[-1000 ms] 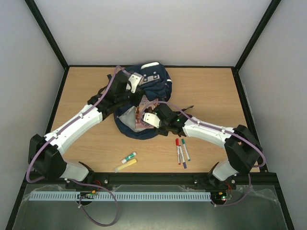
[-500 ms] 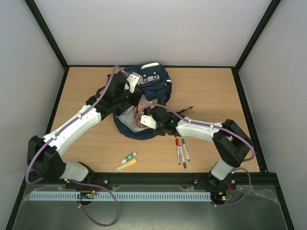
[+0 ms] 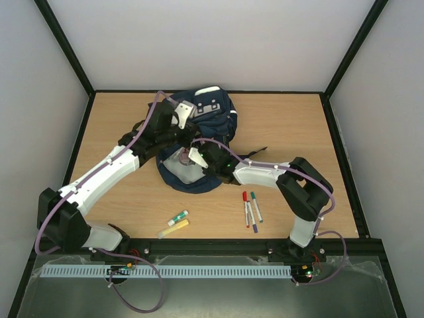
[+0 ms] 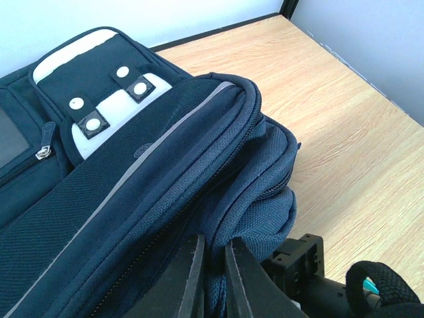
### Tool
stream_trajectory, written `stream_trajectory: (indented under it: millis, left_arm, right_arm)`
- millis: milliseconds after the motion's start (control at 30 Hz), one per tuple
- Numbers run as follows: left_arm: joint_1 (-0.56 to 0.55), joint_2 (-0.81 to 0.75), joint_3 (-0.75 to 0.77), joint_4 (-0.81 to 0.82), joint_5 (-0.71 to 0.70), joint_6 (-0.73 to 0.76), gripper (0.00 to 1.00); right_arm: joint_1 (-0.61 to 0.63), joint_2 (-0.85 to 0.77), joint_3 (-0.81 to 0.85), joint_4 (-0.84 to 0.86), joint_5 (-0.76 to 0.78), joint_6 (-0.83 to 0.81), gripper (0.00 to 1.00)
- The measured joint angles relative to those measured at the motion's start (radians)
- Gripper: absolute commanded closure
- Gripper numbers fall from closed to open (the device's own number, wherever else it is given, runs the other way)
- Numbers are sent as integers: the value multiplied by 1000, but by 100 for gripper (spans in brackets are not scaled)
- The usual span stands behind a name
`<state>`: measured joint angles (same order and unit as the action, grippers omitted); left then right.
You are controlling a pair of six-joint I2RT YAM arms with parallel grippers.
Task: Pack the student bag
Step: Place the book in the student bag.
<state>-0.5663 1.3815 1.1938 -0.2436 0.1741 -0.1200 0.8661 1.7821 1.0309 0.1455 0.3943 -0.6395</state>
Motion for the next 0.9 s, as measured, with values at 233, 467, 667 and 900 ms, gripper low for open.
stream_trajectory:
  millis: [233, 467, 667, 900]
  left_arm:
    - [2, 0, 0, 6, 0, 0, 91]
    - [6, -1, -4, 7, -1, 1, 90]
    - [6, -4, -4, 17, 0, 0, 89]
    - [6, -4, -4, 21, 0, -1, 89]
  right_arm:
    - [-7, 51, 40, 68, 45, 6, 70]
    - [-12, 86, 43, 117, 74, 16, 68]
    - [-16, 55, 41, 66, 53, 50, 58]
    - [-20, -146, -54, -84, -23, 119, 52]
